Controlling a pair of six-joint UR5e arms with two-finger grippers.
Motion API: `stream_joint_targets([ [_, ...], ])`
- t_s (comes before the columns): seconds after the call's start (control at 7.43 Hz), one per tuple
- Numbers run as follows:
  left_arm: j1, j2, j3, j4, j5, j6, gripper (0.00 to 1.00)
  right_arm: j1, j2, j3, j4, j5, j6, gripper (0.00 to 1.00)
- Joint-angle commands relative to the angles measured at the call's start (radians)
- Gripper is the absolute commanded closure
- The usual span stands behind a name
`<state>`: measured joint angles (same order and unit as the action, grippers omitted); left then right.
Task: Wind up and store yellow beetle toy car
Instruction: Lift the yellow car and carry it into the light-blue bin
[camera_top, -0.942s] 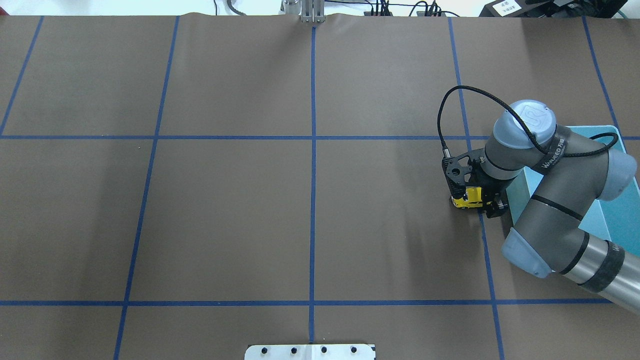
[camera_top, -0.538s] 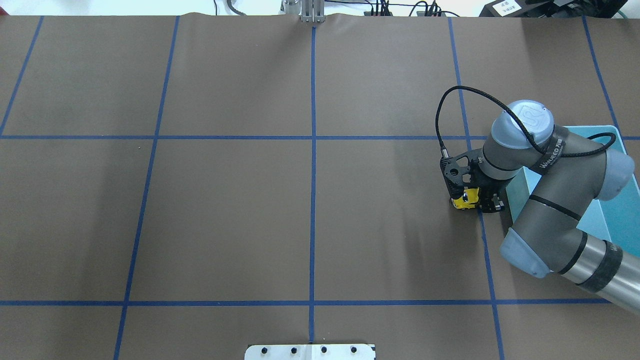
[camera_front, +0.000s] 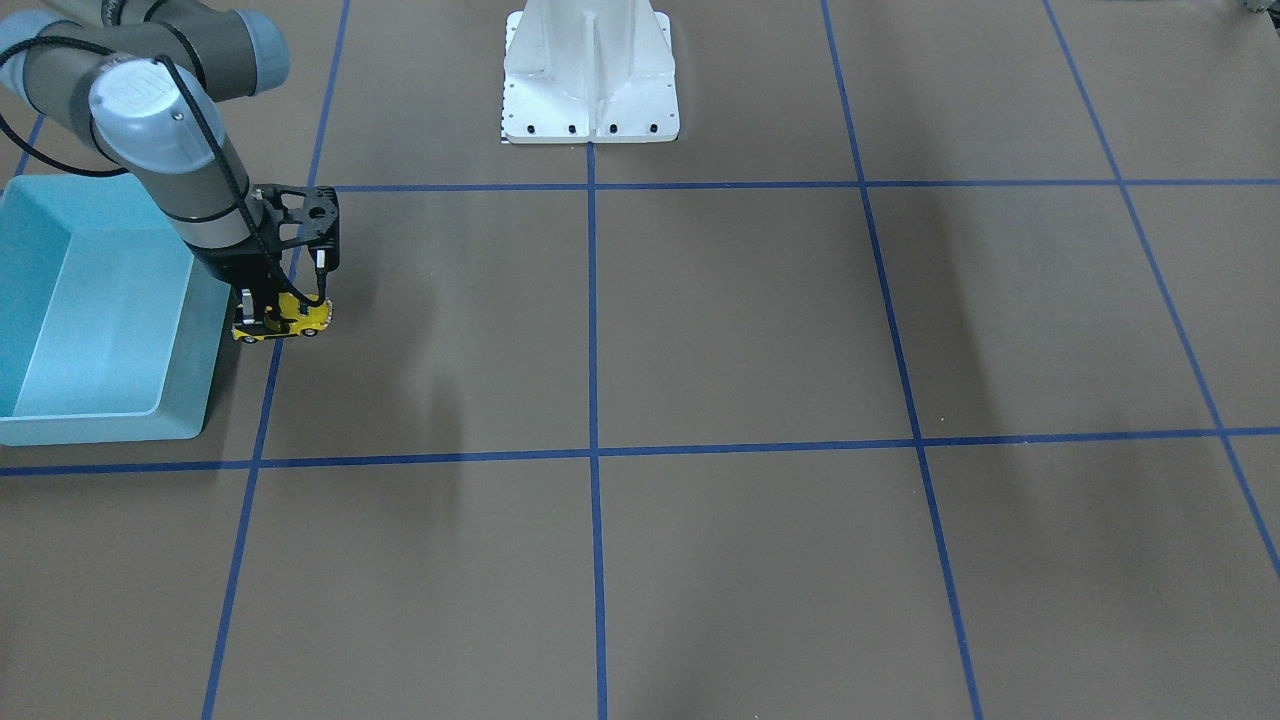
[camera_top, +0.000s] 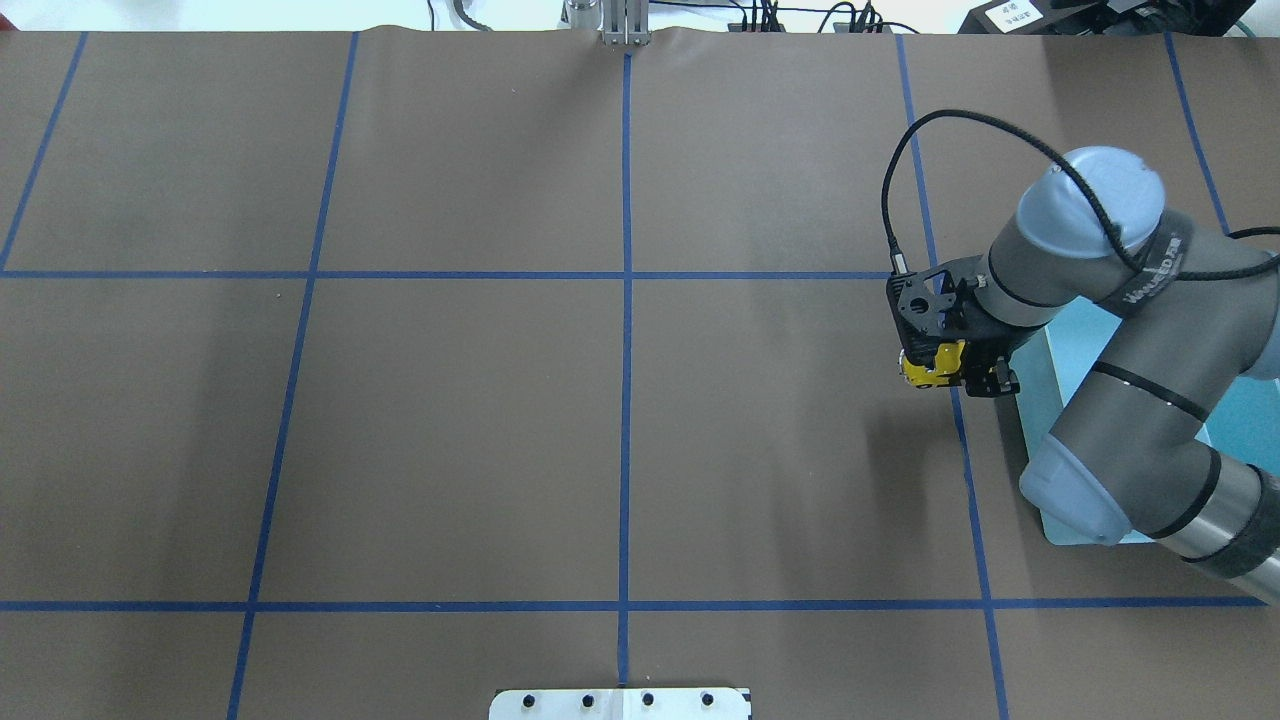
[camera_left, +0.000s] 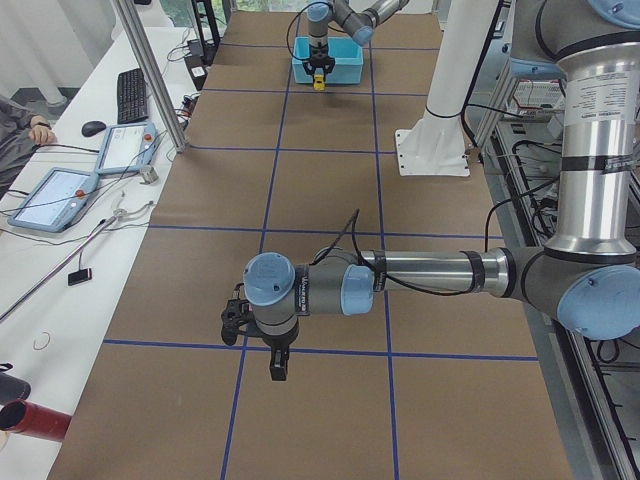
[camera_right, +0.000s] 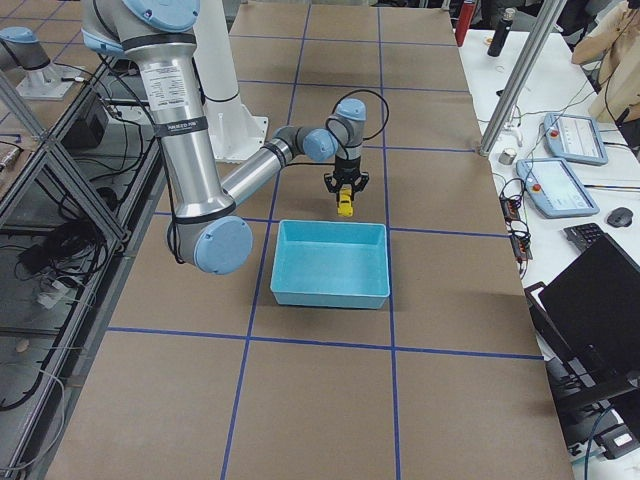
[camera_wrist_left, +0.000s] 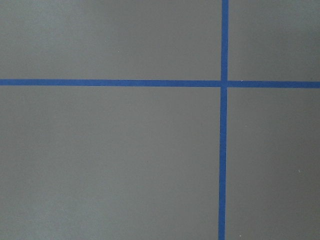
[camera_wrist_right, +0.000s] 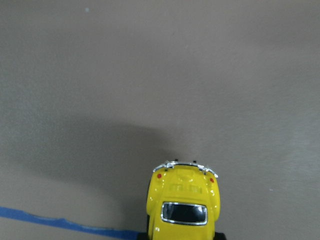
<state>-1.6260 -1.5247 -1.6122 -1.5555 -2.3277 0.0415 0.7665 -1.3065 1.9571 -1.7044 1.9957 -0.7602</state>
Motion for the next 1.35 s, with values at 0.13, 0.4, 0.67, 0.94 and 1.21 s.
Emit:
stream_joint_targets([
  [0.13, 0.0, 0.0, 0.0, 0.0, -0.001, -0.002, 0.0, 0.089, -0.116, 0.187, -0.17, 0.011, -0.133, 1.0],
  [0.4, 0.0, 0.0, 0.0, 0.0, -0.001, -0.002, 0.0, 0.128, -0.265, 0.204, -0.105, 0.02, -0.183, 1.0],
  [0.67, 0.0, 0.0, 0.0, 0.0, -0.001, -0.002, 0.0, 0.168, -0.475, 0.09, 0.273, 0.066, -0.186, 1.0],
  [0.94, 0.002, -0.002, 0.0, 0.0, -0.001, -0.002, 0.0, 0.18, -0.468, -0.067, 0.445, 0.112, -0.179, 1.0],
  [1.21, 0.002, -0.002, 0.0, 0.0, -0.001, -0.002, 0.0, 0.175, -0.462, -0.101, 0.456, 0.104, -0.16, 1.0],
])
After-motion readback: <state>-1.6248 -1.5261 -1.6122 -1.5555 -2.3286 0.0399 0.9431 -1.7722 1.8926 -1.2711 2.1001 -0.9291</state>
